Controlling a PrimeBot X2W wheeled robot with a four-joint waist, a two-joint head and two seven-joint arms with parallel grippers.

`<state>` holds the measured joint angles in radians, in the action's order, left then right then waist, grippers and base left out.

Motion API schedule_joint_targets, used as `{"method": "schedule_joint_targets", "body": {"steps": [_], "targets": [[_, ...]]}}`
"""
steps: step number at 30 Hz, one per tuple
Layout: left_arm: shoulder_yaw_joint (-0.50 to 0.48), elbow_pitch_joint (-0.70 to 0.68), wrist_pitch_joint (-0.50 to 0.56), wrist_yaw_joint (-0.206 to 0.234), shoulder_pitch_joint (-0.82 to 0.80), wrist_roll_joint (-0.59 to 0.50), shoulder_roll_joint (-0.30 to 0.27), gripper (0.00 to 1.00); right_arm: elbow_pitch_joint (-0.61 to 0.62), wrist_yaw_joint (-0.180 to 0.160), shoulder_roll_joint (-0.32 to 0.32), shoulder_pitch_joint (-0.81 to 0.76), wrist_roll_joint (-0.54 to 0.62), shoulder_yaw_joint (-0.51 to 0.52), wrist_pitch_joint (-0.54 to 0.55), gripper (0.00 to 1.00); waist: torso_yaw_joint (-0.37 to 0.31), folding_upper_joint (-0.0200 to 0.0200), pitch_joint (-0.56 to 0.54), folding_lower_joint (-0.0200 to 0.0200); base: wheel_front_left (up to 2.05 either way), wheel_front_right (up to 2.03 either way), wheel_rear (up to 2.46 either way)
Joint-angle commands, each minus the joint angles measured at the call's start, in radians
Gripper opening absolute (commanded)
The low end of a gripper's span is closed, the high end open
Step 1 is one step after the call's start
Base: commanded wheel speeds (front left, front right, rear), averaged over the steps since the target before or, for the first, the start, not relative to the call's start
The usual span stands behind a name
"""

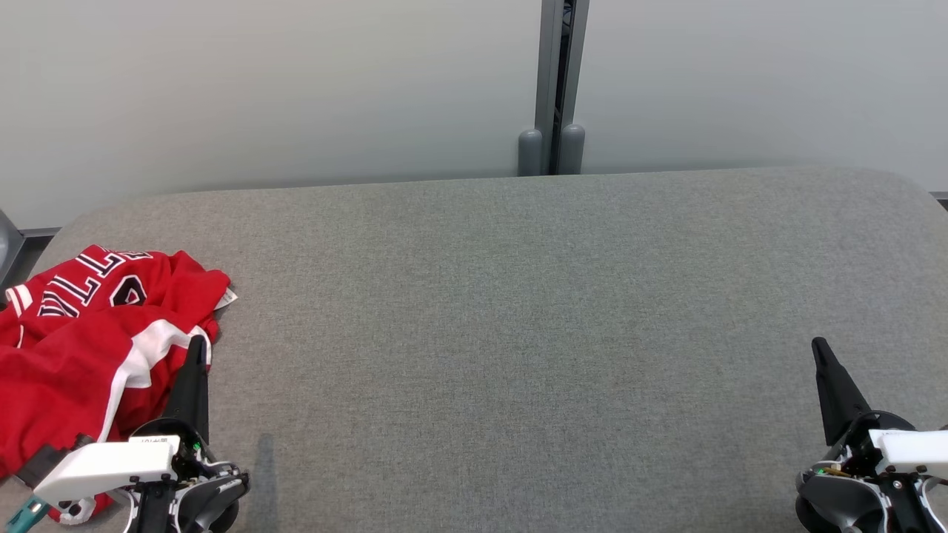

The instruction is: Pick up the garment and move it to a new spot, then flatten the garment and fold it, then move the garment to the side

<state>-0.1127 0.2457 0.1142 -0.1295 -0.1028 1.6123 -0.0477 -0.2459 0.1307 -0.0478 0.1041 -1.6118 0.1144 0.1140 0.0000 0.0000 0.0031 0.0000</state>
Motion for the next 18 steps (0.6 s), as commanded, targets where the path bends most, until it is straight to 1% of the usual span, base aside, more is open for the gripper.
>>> {"method": "schedule_joint_targets", "body": {"steps": [1,18], "targets": [[-0.003,-0.001,0.002,-0.003,-0.013,0.001,-0.005,0.00,0.003,0.000,-0.004,0.009,-0.002,0.001,0.003,0.00,0.000,0.0000,0.000,0.0000,0.00,0.00,0.00],[-0.003,-0.001,0.002,-0.003,-0.013,0.001,-0.005,0.00,0.003,0.000,-0.004,0.009,-0.002,0.001,0.003,0.00,0.000,0.0000,0.000,0.0000,0.00,0.00,0.00]]}}
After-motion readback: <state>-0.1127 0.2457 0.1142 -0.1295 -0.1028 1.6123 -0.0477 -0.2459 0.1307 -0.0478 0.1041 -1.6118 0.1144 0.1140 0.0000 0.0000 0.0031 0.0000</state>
